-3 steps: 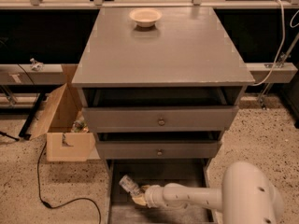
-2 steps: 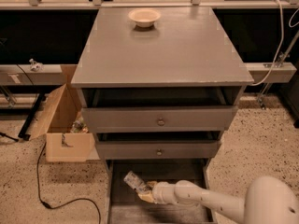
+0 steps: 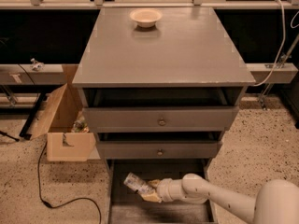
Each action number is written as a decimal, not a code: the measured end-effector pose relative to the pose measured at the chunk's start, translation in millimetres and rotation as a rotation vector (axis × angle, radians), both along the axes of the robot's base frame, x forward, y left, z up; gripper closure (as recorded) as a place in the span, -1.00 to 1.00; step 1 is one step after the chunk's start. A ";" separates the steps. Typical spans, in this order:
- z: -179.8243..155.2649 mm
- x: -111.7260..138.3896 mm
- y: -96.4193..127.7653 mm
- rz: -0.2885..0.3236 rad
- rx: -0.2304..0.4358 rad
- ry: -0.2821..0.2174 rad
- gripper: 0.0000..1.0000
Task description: Pick blue plastic bottle from bottom drawer and place on counter
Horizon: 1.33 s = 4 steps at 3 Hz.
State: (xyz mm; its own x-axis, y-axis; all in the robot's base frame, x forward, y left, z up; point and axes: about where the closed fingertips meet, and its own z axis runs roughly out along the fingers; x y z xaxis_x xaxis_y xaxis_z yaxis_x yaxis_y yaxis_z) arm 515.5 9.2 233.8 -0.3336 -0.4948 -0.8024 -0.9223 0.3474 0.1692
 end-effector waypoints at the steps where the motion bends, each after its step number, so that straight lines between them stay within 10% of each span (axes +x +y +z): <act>1: 25.4 -7.7 -2.0 0.084 0.043 -0.025 1.00; 4: 248.7 -70.5 -1.7 0.390 -0.040 -0.279 1.00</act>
Offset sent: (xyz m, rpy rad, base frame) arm -0.0624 -0.0113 0.1769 0.0482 -0.1669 0.4237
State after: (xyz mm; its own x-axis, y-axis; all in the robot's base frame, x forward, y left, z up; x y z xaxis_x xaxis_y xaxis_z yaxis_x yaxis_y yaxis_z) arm 445.0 7.6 482.5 0.1085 -0.5726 -0.8126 -0.9934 -0.0319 -0.1101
